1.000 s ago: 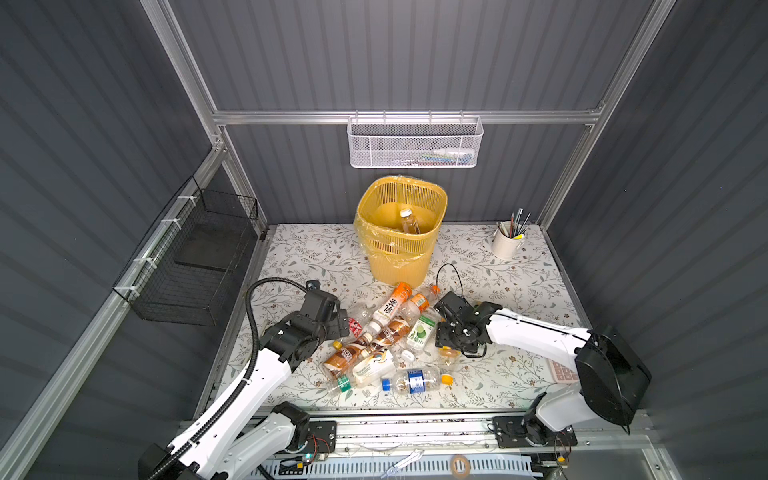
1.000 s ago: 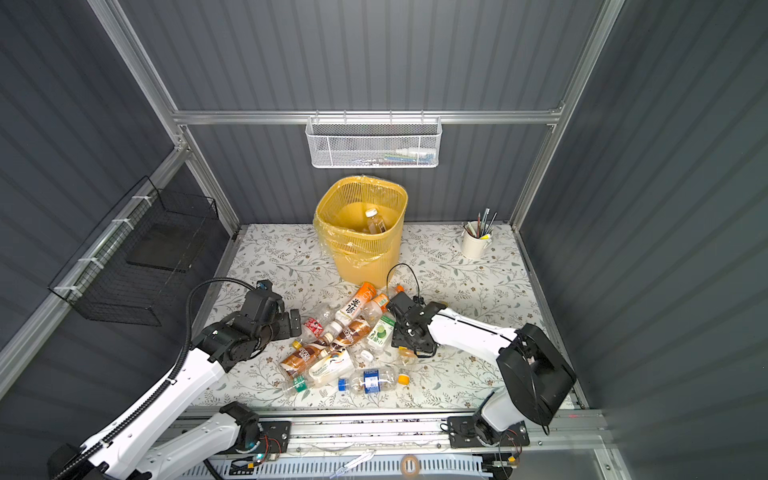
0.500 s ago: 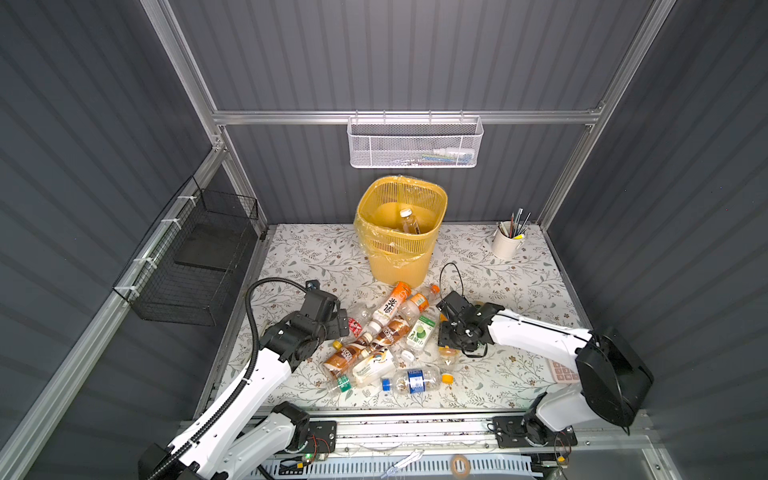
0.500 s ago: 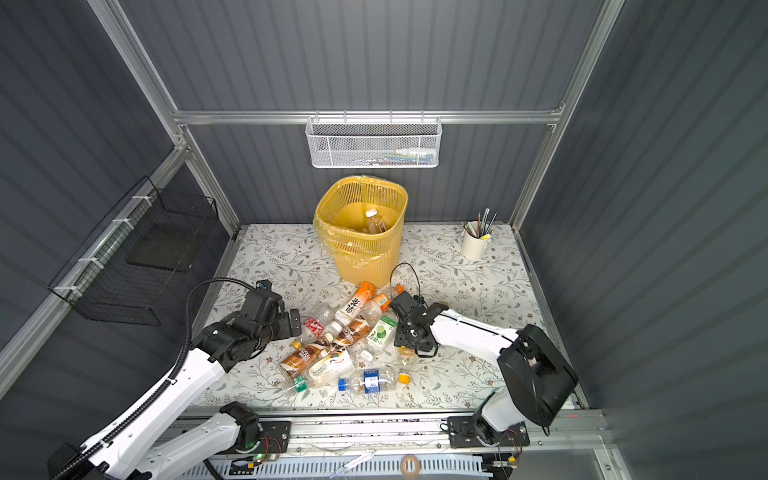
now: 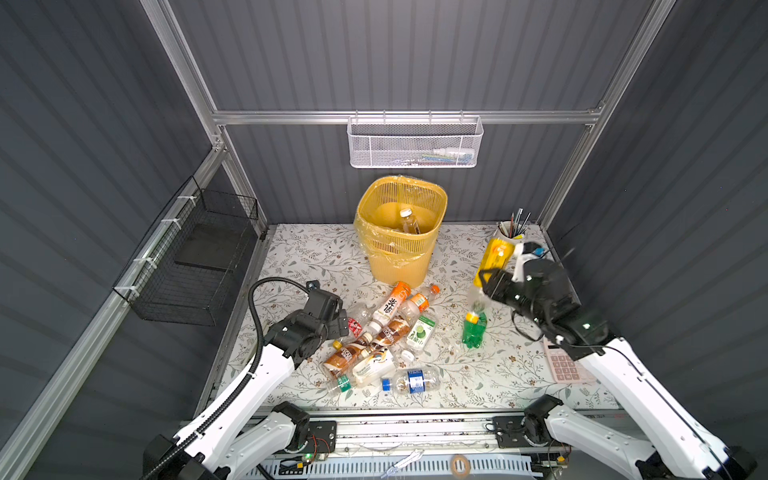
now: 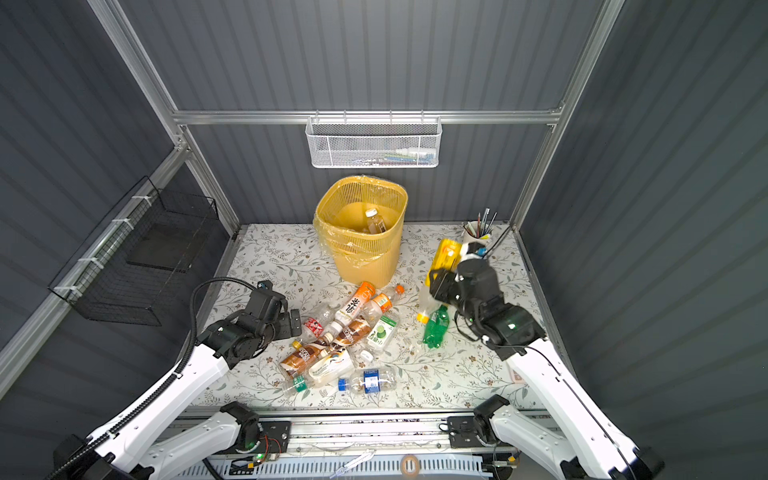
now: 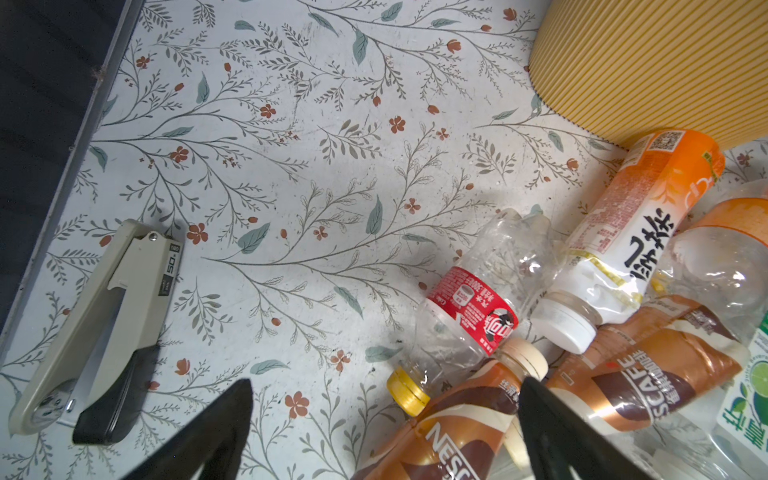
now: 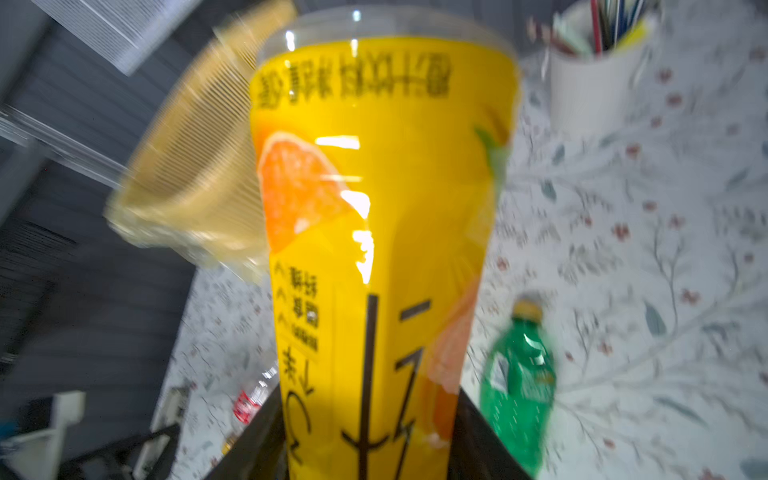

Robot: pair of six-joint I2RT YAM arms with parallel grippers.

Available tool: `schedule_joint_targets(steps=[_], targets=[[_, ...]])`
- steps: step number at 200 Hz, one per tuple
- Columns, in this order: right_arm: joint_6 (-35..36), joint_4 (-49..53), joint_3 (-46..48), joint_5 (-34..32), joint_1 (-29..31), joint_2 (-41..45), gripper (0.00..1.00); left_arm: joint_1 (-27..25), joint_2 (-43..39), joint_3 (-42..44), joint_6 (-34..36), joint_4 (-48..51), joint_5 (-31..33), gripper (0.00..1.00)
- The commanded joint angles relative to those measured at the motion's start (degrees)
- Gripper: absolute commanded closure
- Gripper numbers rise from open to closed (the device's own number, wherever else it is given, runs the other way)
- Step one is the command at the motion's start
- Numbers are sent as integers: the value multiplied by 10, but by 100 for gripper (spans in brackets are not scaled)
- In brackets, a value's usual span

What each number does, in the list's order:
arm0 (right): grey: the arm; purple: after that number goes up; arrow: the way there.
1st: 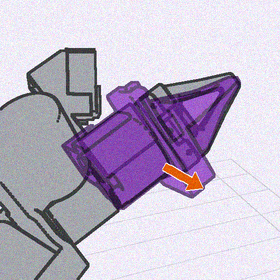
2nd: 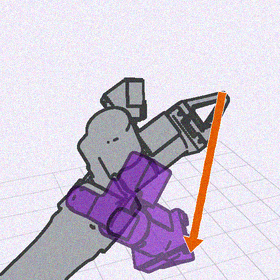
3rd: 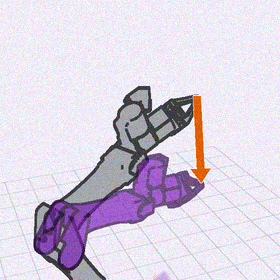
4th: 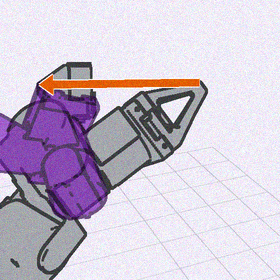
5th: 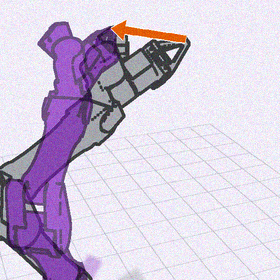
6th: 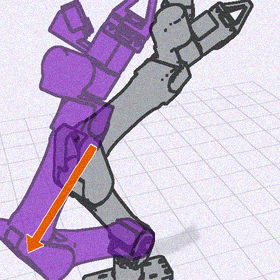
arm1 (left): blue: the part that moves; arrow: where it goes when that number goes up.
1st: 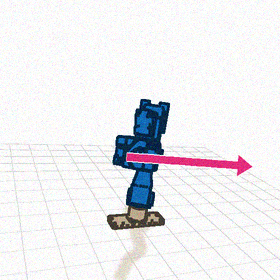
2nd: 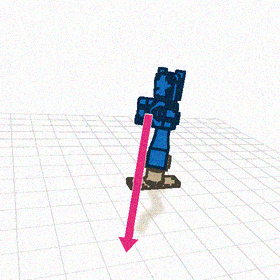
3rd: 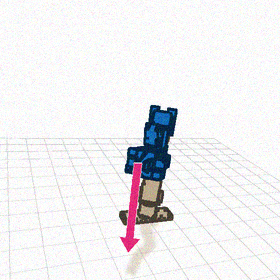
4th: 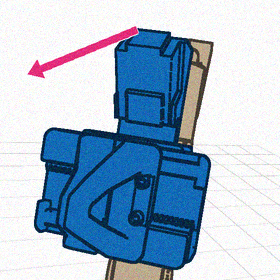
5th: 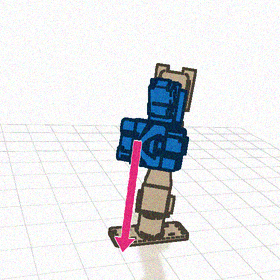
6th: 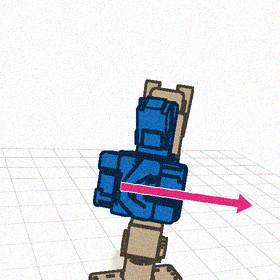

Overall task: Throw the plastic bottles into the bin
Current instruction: 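Lift the yellow juice bottle with the right gripper and release it over the bin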

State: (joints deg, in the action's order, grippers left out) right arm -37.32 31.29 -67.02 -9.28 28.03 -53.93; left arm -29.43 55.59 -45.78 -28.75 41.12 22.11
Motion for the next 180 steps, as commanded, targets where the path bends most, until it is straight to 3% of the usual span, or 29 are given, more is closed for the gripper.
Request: schedule_joint_targets(steps=[1,35,59,80,113,135,180], targets=[[91,-20,-113,-7,-4,-42,49,3,-1,4,-5,0,4,0],[114,-55,-311,66,-5,-216,49,3,-4,7,-12,-6,-7,0],[111,-14,-463,132,-5,-379,45,3,-3,4,-13,-3,-8,0],[117,31,-596,148,-9,-502,36,3,0,-3,-16,1,-8,0],[121,112,-754,117,-25,-587,5,3,-3,-17,-14,20,-8,0],[134,109,-704,83,-30,-529,1,3,-18,-14,-10,22,-7,0],[122,1,-375,46,-33,-304,1,3,-20,-11,-10,22,-7,0]])
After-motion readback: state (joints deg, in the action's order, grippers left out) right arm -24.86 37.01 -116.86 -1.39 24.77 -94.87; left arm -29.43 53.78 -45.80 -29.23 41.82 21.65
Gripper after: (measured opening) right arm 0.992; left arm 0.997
